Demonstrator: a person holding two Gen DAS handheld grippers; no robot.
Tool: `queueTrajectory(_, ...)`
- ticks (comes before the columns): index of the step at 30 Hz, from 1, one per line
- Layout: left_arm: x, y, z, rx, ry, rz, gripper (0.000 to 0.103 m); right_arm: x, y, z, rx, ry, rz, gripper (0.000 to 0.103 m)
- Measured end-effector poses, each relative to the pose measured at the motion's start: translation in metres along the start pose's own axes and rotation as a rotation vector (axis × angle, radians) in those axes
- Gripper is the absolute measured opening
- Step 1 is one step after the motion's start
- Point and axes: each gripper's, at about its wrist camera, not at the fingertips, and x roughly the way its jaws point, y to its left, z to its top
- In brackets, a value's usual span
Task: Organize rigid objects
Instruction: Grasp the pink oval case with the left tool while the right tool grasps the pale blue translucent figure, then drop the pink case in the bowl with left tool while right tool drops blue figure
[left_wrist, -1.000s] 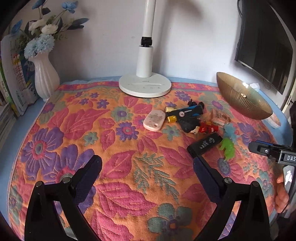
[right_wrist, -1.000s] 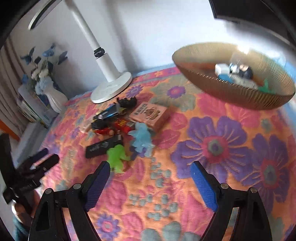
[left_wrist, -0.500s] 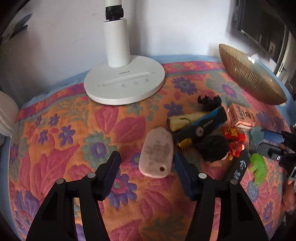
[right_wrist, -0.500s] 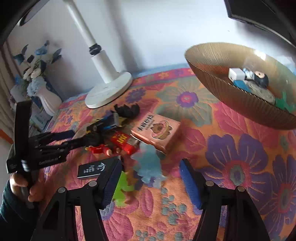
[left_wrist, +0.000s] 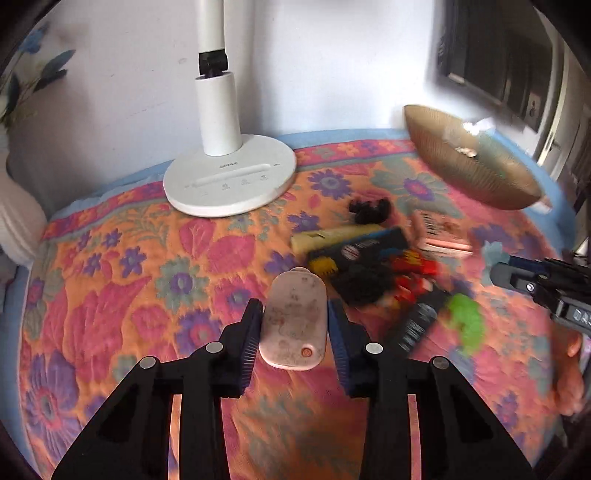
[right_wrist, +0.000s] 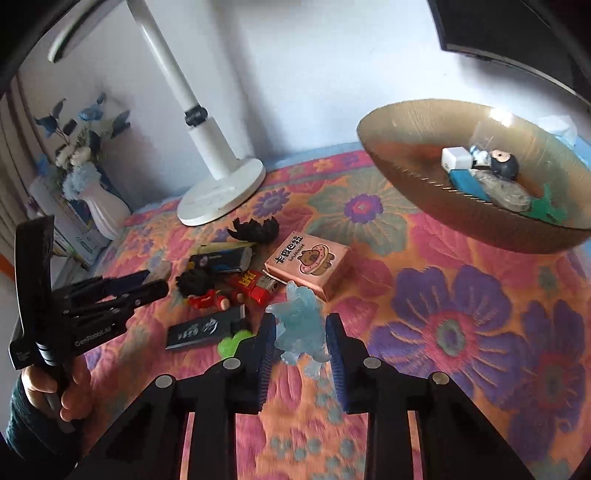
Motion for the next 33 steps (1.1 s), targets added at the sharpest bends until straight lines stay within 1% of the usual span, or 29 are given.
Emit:
queueTrajectory(1,-0.007,-0.003,-0.007,0.005,0.001,-0.028,0.032,-0.010,-0.001,-0.004,-0.009,0.002,0.020,0.027)
queueTrajectory(2,-0.013,-0.009,-0.017,0.018,0.009,-0.037,0.032,-0.019,-0.004,-0.008,-0.009,0.018,0.060,0.027)
queueTrajectory(4,-0.022,-0.022,-0.037,0.033,0.029,-0.021,0.032,-0.032,-0.010,-0.018,-0.003,0.075,0.132,0.027)
queueTrajectory(5,-0.027,-0.025,-0.044,0.023,0.030,-0.030,0.032,-0.037,-0.010,-0.022,-0.007,0.090,0.131,0.027)
queueTrajectory(6,-0.032,-0.028,-0.053,0.009,0.026,-0.045,0.032,-0.042,-0.010,-0.028,-0.025,0.107,0.112,0.027)
queueTrajectory(8,-0.039,-0.034,-0.067,-0.007,0.020,-0.049,0.032,-0.045,-0.007,-0.039,-0.072,0.147,0.090,0.027)
queueTrajectory(10,-0.035,-0.043,-0.075,-0.013,0.029,-0.055,0.032,-0.042,-0.002,-0.049,-0.114,0.180,0.079,0.027)
queueTrajectory(11,-0.035,-0.049,-0.080,0.002,0.035,-0.039,0.033,-0.039,0.000,-0.053,-0.124,0.194,0.081,0.027)
queueTrajectory(13,-0.033,-0.062,-0.080,0.058,0.035,0.028,0.033,-0.033,-0.001,-0.060,-0.122,0.216,0.085,0.029)
queueTrajectory(14,-0.032,-0.066,-0.081,0.077,0.046,0.031,0.039,-0.031,-0.003,-0.062,-0.109,0.214,0.097,0.031)
queueTrajectory(15,-0.032,-0.068,-0.082,0.079,0.054,0.035,0.050,-0.032,-0.006,-0.063,-0.094,0.206,0.118,0.037)
queueTrajectory(16,-0.033,-0.067,-0.083,0.073,0.052,0.041,0.052,-0.032,-0.010,-0.064,-0.073,0.203,0.150,0.042)
queueTrajectory(17,-0.034,-0.065,-0.084,0.062,0.052,0.037,0.057,-0.034,-0.014,-0.065,-0.050,0.202,0.167,0.043)
queueTrajectory(18,-0.034,-0.061,-0.085,0.041,0.053,0.028,0.065,-0.035,-0.015,-0.065,-0.038,0.204,0.168,0.043)
queueTrajectory(19,-0.035,-0.057,-0.085,0.019,0.054,0.023,0.066,-0.035,-0.014,-0.066,-0.036,0.202,0.162,0.043)
queueTrajectory(20,-0.035,-0.054,-0.085,0.001,0.053,0.018,0.066,-0.035,-0.012,-0.067,-0.037,0.198,0.150,0.043)
queueTrajectory(21,-0.035,-0.054,-0.085,-0.002,0.051,0.014,0.063,-0.036,-0.010,-0.067,-0.036,0.194,0.133,0.043)
queueTrajectory(24,-0.032,-0.060,-0.083,0.014,0.057,0.033,0.050,-0.035,-0.001,-0.069,-0.007,0.172,0.059,0.043)
queueTrajectory(25,-0.030,-0.062,-0.082,0.018,0.054,0.036,0.044,-0.034,0.003,-0.069,-0.012,0.165,0.032,0.042)
queueTrajectory(26,-0.031,-0.064,-0.081,0.019,0.049,0.033,0.032,-0.033,0.007,-0.069,-0.018,0.151,0.002,0.039)
queueTrajectory(27,-0.032,-0.067,-0.081,0.020,0.048,0.021,0.032,-0.033,0.009,-0.071,-0.028,0.142,-0.032,0.033)
queueTrajectory(29,-0.033,-0.073,-0.080,0.030,0.047,0.017,0.032,-0.036,0.013,-0.073,-0.043,0.120,-0.052,0.033)
queueTrajectory(30,-0.035,-0.076,-0.078,0.032,0.041,0.016,0.032,-0.041,0.013,-0.073,-0.039,0.111,-0.043,0.033)
queueTrajectory(32,-0.044,-0.081,-0.068,0.027,0.010,-0.012,0.032,-0.054,0.012,-0.067,-0.042,0.080,-0.014,0.033)
queueTrajectory(33,-0.051,-0.084,-0.060,0.030,-0.018,-0.023,0.032,-0.064,0.011,-0.060,-0.052,0.057,-0.022,0.033)
